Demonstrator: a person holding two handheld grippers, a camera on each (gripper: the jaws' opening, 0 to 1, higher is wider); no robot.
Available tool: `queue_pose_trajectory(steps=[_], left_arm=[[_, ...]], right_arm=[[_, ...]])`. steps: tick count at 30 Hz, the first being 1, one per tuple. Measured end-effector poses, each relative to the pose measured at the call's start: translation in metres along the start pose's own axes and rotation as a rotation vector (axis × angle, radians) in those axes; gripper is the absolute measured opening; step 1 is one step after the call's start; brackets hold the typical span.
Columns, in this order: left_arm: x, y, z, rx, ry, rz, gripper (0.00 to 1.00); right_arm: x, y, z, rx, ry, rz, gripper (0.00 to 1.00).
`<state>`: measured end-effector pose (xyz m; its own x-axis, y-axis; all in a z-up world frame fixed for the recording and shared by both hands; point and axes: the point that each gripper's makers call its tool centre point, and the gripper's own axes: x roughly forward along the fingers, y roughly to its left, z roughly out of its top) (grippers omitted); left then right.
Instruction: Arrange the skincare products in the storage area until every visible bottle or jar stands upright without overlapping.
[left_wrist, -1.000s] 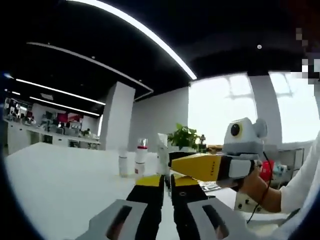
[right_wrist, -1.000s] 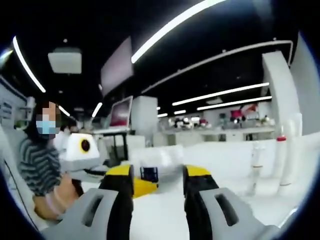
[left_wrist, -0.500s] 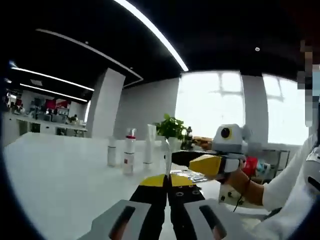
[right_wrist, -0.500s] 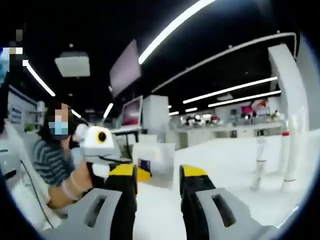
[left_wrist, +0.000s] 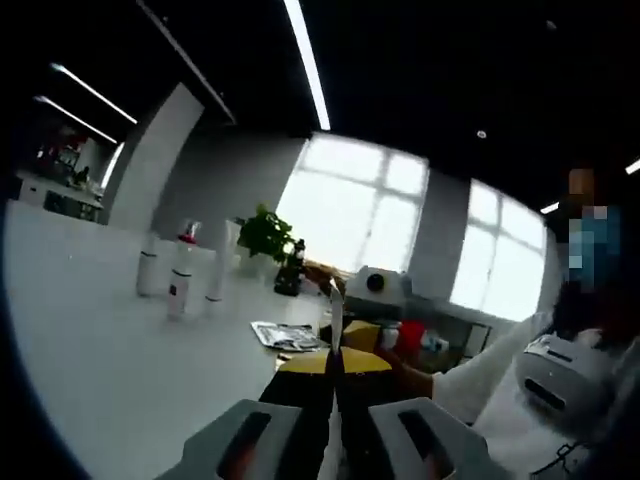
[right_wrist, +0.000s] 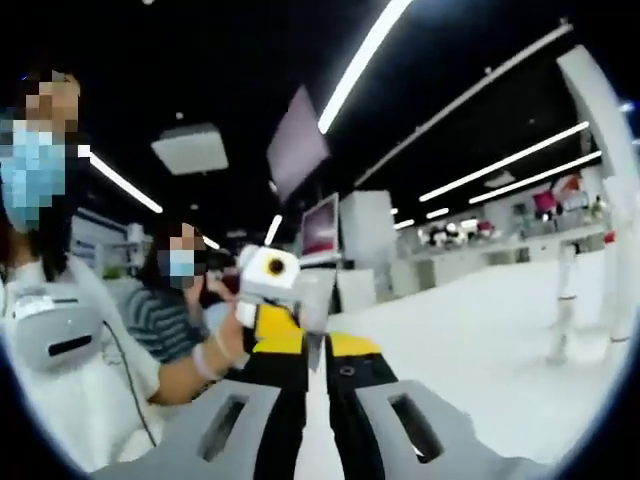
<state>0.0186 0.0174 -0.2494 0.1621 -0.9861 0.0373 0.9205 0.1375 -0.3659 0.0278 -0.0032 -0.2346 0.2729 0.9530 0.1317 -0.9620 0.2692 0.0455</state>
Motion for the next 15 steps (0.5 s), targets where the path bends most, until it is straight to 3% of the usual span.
queue_pose_trajectory(steps=[2, 5, 6, 8, 10, 15], left_arm=[[0.000, -0.001, -0.001, 0.002, 0.003, -0.006, 0.00], [-0.002, -0.011, -0.006, 0.004, 0.014, -0.058, 0.00], [-0.003, -0.011, -0.006, 0.002, 0.015, -0.060, 0.01], [-0.003, -0.012, -0.006, 0.007, 0.006, -0.063, 0.02], [-0.003, -0.005, -0.003, 0.029, -0.017, -0.015, 0.04], [-0.007, -0.004, -0.002, -0.007, -0.024, -0.024, 0.04]], right_arm=[[0.000, 0.000, -0.001, -0.002, 0.007, -0.003, 0.03], [0.000, 0.013, -0.002, 0.098, -0.005, 0.079, 0.00], [-0.001, 0.015, -0.002, 0.092, -0.010, 0.093, 0.00], [0.000, 0.011, -0.002, 0.102, -0.016, 0.067, 0.00], [0.000, 0.011, 0.000, 0.138, -0.028, 0.075, 0.00], [-0.003, 0.006, 0.005, 0.191, -0.062, 0.073, 0.00]])
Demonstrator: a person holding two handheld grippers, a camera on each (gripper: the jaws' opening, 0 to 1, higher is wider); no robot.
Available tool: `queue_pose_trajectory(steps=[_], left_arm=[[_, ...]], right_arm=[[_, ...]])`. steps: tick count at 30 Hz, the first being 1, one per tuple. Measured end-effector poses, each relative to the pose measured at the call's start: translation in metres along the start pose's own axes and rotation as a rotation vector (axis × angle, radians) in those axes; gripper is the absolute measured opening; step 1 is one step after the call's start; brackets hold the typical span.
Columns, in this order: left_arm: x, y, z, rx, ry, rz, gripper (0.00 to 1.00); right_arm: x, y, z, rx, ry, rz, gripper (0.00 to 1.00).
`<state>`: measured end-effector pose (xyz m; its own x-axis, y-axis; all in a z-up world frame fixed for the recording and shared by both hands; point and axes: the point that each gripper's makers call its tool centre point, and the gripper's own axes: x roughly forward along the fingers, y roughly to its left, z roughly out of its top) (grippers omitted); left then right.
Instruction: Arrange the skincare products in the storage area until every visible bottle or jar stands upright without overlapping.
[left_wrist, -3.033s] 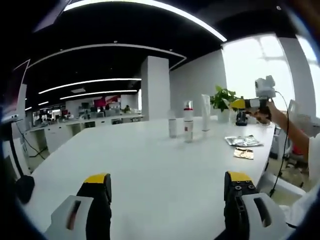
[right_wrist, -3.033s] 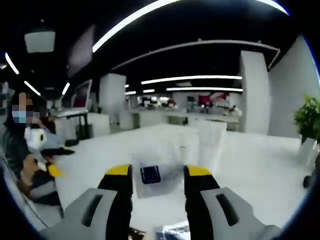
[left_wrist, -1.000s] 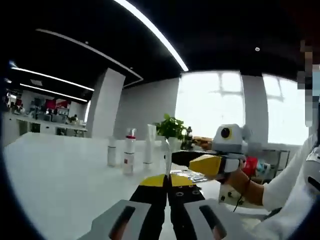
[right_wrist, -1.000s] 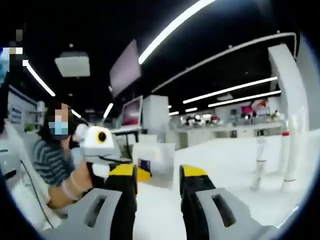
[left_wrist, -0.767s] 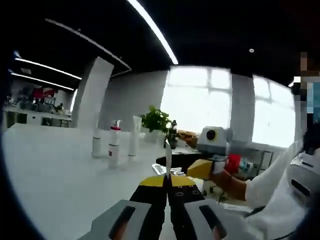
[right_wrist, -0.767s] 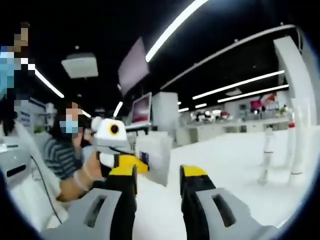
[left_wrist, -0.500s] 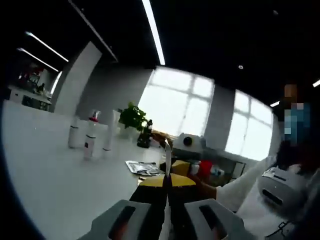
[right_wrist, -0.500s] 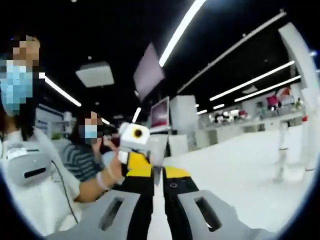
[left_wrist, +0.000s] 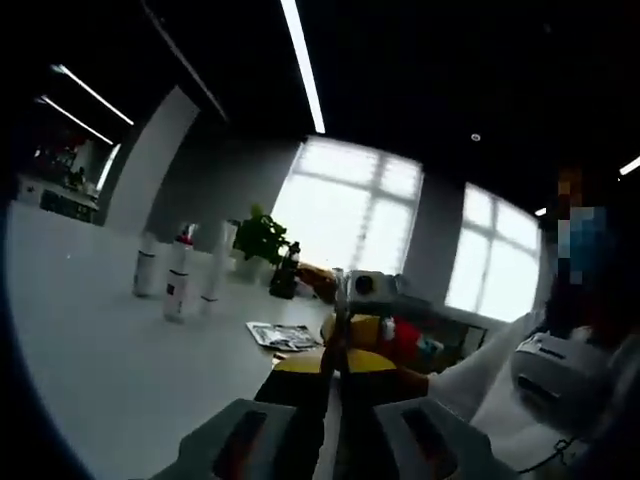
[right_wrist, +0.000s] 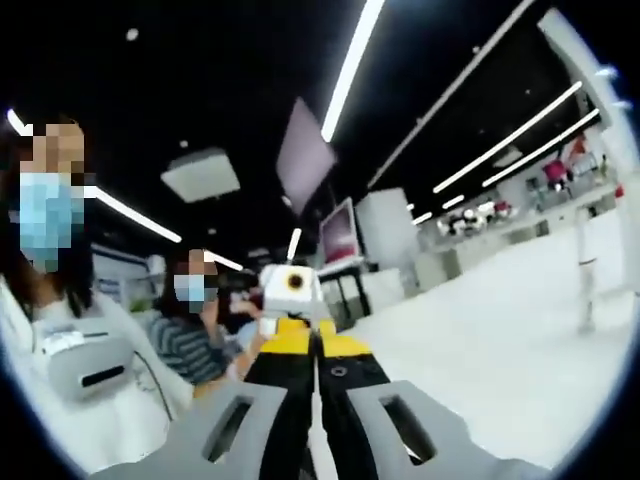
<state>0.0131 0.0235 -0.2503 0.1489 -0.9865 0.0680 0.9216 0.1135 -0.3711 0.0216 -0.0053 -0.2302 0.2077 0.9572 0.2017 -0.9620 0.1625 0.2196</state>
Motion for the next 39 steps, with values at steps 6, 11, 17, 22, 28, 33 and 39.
queue_pose_trajectory(steps=[6, 11, 17, 22, 28, 33, 39], left_arm=[[-0.002, -0.001, 0.000, -0.037, 0.000, -0.013, 0.01], [-0.003, 0.000, -0.001, -0.066, 0.004, -0.012, 0.00], [-0.006, 0.010, 0.005, -0.105, -0.002, -0.003, 0.00], [-0.005, 0.037, 0.014, -0.292, -0.014, 0.023, 0.00], [0.003, 0.078, 0.030, -0.459, -0.030, 0.073, 0.00], [0.013, 0.111, 0.039, -0.510, -0.013, 0.137, 0.00], [0.022, 0.151, 0.062, -0.683, -0.110, 0.144, 0.00]], right_arm=[[0.000, 0.000, -0.002, -0.002, 0.000, -0.004, 0.00], [0.002, -0.006, -0.001, -0.154, -0.017, -0.048, 0.01], [-0.005, -0.015, -0.008, -0.280, 0.034, -0.159, 0.09], [-0.019, -0.030, -0.011, -0.379, 0.069, -0.279, 0.10], [-0.047, -0.065, -0.021, -0.361, 0.105, -0.469, 0.14], [-0.064, -0.088, -0.026, -0.367, 0.158, -0.630, 0.27], [-0.069, -0.093, -0.032, -0.252, 0.139, -0.658, 0.50]])
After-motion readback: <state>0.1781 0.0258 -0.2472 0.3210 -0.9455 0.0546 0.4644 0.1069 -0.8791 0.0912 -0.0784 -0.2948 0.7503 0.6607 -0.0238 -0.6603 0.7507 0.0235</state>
